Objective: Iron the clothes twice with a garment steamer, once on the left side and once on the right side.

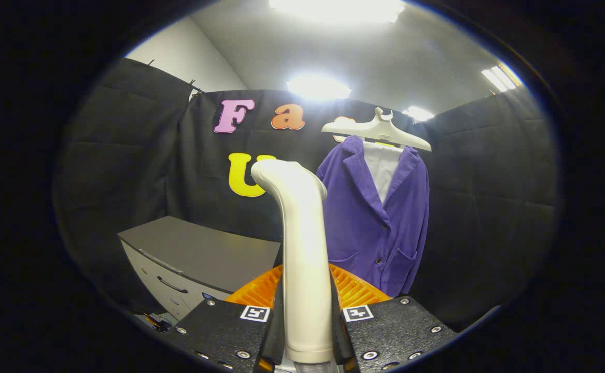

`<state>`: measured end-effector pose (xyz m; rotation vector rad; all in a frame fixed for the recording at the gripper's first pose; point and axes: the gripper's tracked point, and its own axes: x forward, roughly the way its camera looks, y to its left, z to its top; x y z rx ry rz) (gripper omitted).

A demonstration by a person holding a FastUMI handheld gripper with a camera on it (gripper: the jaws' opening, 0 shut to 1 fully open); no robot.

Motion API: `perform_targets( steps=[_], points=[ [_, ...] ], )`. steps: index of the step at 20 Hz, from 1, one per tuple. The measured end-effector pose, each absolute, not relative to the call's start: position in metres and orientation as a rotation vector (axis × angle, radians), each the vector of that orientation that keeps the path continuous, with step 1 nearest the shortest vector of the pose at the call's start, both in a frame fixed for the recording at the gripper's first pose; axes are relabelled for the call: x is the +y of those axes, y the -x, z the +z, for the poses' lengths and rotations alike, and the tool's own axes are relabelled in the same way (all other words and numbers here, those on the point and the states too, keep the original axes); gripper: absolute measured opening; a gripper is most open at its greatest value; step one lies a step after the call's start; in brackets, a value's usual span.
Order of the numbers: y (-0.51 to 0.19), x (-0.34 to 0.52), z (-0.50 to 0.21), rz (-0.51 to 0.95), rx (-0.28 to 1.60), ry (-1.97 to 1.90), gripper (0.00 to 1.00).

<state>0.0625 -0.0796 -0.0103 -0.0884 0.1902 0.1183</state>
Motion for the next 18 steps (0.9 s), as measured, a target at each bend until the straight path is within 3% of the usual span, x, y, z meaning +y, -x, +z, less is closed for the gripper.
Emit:
perform_targets(
  steps=[18],
  points=[
    [-0.208, -0.123, 0.027, -0.151, 0.147, 0.098, 0.36]
  ],
)
